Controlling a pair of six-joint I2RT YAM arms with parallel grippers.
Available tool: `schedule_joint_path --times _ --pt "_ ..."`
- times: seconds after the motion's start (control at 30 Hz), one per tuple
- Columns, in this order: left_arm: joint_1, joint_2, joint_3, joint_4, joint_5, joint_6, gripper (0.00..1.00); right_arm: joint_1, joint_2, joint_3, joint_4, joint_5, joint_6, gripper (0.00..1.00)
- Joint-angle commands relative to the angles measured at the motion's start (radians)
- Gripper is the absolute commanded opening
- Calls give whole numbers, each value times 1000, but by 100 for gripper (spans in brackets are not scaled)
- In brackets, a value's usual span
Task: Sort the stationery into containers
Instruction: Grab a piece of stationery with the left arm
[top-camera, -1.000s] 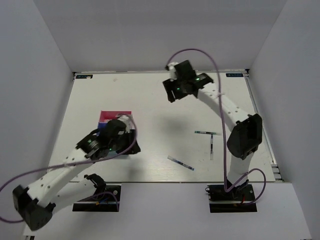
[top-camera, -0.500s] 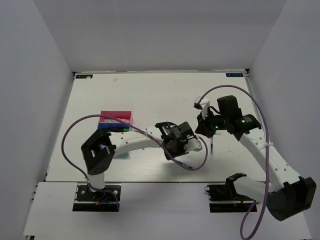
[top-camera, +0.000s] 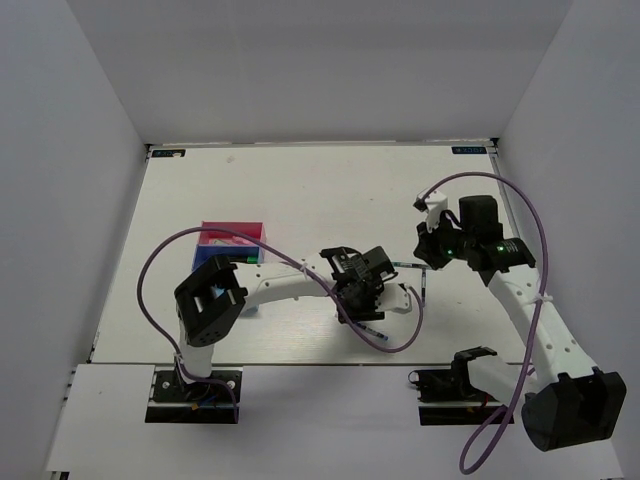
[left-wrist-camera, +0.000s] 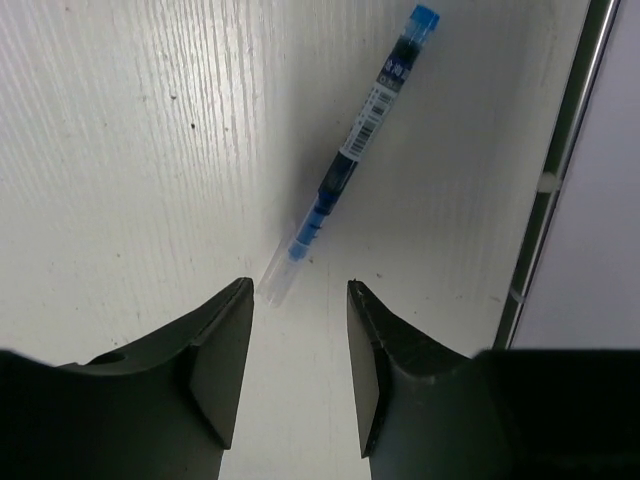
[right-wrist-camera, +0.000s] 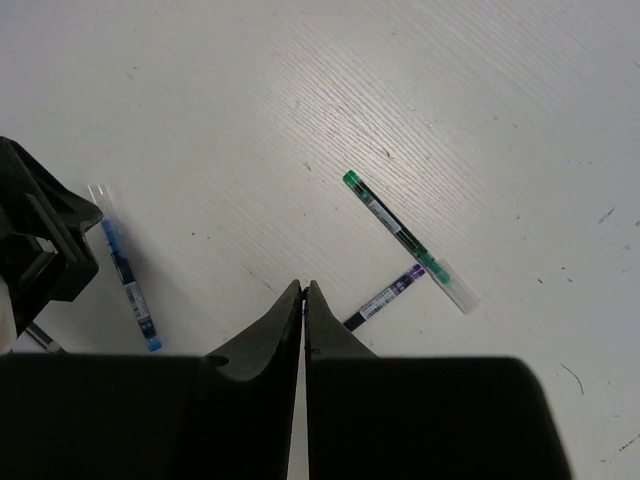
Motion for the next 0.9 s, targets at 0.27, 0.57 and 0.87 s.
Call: schedule_joint_path --times 0.27,0.57,0.87 --pt "-37 38 -71 126 1 14 51 -71 3 -22 5 -35 -3 5" --pt "-31 93 -78 152 -15 37 50 -93 6 -24 -5 -70 -9 5" --pt "-25 139 -77 147 -4 25 38 -111 -4 -28 -15 -99 -18 5"
